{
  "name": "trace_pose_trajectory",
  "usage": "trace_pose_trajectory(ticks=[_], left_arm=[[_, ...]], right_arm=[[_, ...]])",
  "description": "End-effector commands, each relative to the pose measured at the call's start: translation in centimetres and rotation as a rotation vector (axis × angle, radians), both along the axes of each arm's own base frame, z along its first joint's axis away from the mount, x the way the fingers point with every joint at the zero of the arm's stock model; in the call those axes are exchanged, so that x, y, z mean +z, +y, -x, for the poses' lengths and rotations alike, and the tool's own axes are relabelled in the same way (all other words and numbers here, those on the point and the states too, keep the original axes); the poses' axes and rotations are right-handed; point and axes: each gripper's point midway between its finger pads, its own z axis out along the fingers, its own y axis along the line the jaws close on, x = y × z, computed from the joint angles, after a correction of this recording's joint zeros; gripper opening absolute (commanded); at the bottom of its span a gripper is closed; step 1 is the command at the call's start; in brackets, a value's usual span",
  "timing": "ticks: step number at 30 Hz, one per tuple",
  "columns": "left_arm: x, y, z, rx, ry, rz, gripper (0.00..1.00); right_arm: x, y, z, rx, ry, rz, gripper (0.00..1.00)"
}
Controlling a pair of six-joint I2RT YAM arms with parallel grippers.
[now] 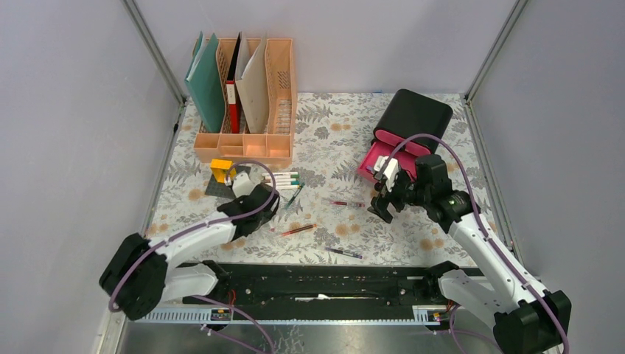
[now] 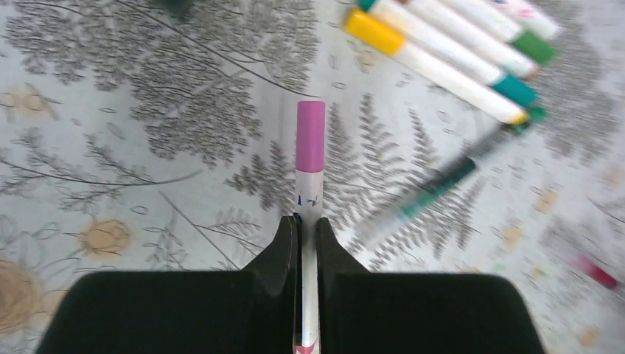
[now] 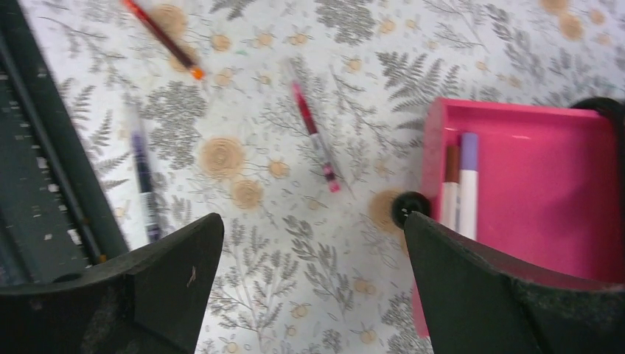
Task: Organize the desk
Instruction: Pick up the stationery from the center of the board, then place the stationery in the drawer.
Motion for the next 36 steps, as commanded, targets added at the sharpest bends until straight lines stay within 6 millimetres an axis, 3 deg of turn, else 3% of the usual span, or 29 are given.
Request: trace_pose_trajectory(ticks=[1, 7, 16, 26, 36], left_arm=[[3.6, -3.8, -1.0, -0.099, -0.183, 0.223, 0.0], [9.0, -7.4, -0.5, -0.257, -0.443, 0.537, 0.0], [16.1, -12.0, 0.8, -0.428, -0.653, 0.792, 0.0], [20.7, -17.5, 1.7, -0.51, -0.763, 0.838, 0.0], [22.0, -21.7, 1.6, -0.534, -0.782, 0.863, 0.0]], right_arm=[[2.1, 2.8, 2.4, 0.148, 0.083, -0.136, 1.0], [3.5, 4.3, 4.3, 0.223, 0.162, -0.246, 1.0], [4.9, 6.1, 5.7, 0.266, 0.286, -0.402, 1.0], [5.2, 7.1, 5.1, 0.217, 0.388, -0.498, 1.0], [5.0, 7.8, 4.2, 0.146, 0.479, -0.569, 1.0]])
